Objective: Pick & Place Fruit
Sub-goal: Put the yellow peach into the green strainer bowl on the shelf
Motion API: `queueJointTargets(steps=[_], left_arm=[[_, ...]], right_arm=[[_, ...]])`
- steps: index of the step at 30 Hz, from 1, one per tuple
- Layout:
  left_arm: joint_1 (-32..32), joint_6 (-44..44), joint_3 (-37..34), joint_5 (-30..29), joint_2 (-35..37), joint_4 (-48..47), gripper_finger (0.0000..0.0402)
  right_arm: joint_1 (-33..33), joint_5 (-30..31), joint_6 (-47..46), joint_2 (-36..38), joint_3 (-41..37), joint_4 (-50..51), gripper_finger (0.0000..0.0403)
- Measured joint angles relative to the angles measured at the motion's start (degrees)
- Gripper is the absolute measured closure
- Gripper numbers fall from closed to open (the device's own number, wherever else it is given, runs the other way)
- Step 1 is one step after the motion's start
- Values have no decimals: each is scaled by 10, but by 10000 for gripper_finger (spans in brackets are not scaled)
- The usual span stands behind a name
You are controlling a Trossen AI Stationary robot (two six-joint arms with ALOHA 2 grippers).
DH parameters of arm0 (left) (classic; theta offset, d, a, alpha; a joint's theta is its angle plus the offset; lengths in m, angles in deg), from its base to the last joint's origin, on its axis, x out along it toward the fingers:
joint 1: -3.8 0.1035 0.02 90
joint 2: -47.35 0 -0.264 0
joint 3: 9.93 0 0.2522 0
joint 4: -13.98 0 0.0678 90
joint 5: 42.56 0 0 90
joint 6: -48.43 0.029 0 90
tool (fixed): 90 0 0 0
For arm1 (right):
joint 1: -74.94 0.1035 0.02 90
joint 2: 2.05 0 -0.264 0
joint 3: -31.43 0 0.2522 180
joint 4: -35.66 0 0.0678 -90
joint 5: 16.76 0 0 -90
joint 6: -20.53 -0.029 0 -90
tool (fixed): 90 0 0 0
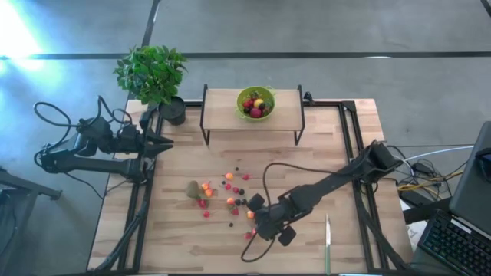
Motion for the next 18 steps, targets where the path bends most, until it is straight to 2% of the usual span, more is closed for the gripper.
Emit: queueJointTargets(steps=[7,18], left_arm=[[0,0,0,0,0,0,339],[0,0,0,0,0,0,339]], right_arm=[[1,-1,23,-49,0,-12,199],[1,-2,50,-85,0,-38,166]])
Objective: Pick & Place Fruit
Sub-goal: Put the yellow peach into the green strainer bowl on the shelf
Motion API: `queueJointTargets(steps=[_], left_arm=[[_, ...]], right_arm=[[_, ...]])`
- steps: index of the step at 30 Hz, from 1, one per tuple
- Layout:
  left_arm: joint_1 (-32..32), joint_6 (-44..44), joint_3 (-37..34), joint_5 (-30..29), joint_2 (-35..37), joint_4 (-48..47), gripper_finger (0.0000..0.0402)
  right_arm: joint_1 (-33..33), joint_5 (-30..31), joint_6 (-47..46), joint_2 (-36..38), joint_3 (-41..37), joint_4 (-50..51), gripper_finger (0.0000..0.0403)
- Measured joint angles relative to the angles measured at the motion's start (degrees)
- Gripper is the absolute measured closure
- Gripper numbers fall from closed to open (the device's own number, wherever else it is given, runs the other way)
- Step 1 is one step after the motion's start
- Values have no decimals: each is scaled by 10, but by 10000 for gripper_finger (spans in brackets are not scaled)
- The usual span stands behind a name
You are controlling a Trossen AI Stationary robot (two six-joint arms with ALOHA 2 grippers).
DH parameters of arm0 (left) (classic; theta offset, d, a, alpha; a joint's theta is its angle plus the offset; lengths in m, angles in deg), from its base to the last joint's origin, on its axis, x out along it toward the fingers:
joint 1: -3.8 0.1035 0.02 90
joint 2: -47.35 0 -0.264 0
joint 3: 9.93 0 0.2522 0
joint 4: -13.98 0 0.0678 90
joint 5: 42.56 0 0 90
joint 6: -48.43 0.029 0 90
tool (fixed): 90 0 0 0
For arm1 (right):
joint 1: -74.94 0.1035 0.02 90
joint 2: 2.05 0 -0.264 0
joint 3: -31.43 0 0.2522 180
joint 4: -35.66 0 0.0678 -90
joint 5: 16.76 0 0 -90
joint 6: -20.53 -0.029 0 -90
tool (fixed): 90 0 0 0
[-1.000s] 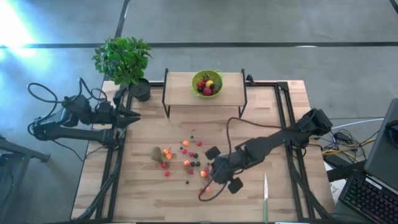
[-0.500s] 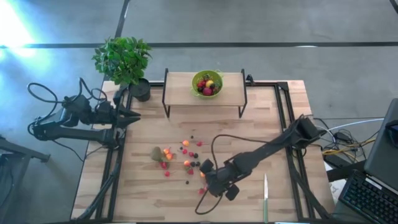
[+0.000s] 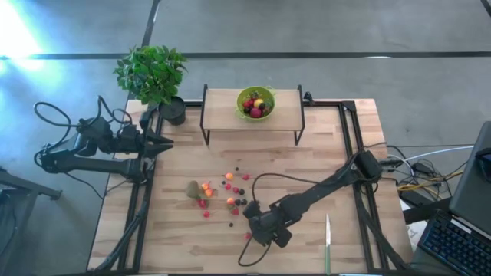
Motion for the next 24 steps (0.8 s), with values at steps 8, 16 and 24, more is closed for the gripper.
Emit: queueJointTargets(steps=[8,16,24], left_arm=[[0,0,0,0,0,0,339],[0,0,0,0,0,0,339],[0,0,0,0,0,0,339]], right_arm=[[0,-9,17,-29,0,-17,150],[0,-11,19,-36,0,-22,172],[0,-11,19,-36,0,-25,221]])
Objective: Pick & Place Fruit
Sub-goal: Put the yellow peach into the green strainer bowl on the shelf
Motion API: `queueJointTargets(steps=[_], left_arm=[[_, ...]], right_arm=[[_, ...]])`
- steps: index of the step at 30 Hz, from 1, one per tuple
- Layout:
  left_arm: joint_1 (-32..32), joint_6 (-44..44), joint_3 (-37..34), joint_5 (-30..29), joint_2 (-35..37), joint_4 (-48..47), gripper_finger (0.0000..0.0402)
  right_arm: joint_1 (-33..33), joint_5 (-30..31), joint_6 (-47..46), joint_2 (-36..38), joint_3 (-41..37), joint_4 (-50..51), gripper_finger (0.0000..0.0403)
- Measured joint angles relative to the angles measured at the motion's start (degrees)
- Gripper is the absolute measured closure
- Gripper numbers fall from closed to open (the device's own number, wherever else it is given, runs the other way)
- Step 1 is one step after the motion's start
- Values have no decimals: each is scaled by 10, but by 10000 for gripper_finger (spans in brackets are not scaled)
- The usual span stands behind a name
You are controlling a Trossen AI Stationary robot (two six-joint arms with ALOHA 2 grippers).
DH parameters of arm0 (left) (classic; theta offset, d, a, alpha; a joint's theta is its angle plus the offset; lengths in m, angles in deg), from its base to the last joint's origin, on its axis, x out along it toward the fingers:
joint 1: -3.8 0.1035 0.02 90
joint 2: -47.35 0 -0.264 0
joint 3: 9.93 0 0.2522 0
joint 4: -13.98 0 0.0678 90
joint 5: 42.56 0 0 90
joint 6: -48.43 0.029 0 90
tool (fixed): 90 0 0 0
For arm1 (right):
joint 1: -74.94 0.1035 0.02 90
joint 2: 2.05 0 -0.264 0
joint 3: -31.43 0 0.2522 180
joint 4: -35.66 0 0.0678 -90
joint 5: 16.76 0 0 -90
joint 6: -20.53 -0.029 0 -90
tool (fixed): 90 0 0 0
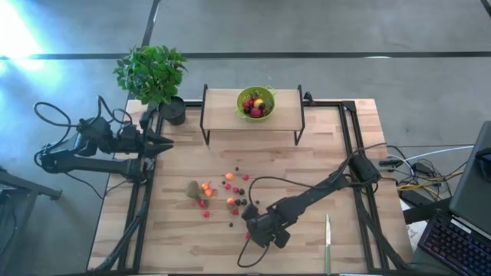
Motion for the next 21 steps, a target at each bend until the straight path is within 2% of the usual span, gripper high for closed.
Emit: queueJointTargets(steps=[7,11,21], left_arm=[[0,0,0,0,0,0,339],[0,0,0,0,0,0,339],[0,0,0,0,0,0,339]], right_arm=[[0,-2,-4,0,0,-9,255],[0,-6,-5,0,0,-10,262],[1,-20,-11,-1,0,-11,202]])
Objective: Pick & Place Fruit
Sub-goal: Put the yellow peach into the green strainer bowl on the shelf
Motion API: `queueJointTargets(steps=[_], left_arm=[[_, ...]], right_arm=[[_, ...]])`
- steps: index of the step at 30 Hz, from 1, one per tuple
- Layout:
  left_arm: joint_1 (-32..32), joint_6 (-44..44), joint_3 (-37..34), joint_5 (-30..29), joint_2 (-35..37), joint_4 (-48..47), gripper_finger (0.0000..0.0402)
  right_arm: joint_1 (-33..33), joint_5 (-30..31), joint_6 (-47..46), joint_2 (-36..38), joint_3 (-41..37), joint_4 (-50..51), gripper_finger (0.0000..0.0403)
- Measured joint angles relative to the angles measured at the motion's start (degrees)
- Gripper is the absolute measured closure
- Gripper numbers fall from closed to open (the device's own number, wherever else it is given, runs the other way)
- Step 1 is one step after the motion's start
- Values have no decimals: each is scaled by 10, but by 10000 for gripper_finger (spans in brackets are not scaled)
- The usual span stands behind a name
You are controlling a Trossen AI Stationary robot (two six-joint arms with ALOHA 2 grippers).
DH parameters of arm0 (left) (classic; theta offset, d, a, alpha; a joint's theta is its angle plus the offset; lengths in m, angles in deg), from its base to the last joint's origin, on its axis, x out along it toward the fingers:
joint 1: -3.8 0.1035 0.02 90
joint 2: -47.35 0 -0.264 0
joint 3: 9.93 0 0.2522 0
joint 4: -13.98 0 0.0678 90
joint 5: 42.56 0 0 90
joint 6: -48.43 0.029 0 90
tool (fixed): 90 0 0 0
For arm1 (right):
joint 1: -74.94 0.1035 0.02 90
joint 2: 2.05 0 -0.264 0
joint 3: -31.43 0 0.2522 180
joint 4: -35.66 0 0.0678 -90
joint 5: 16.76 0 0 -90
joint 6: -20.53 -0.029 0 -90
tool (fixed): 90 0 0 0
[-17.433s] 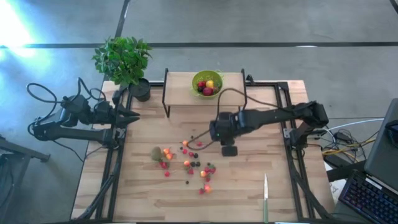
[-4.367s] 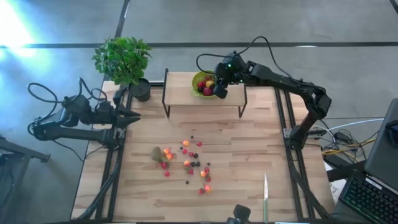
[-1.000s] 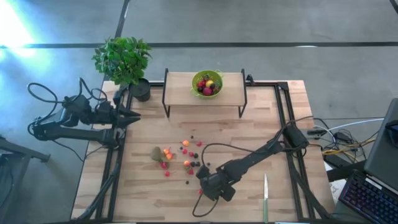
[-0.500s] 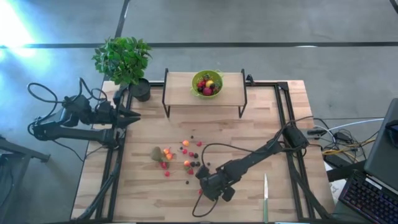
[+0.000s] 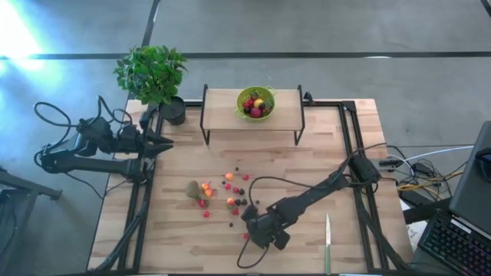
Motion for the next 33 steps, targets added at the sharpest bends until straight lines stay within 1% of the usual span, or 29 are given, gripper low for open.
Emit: queueJointTargets(steps=[6,10,16,27,30,33], left_arm=[[0,0,0,0,0,0,339],[0,0,0,0,0,0,339],[0,0,0,0,0,0,339],[0,0,0,0,0,0,339],[0,0,0,0,0,0,339],[0,0,0,0,0,0,339]], right_arm=[[4,-24,2,-10,0,-24,173],[3,-27,0,-14,1,-28,169],[3,-27,3,-15,1,-40,197],[4,-26,2,-15,0,-37,274],[4,-25,3,-15,0,-37,282],[4,-25,1,-15,0,-36,276]])
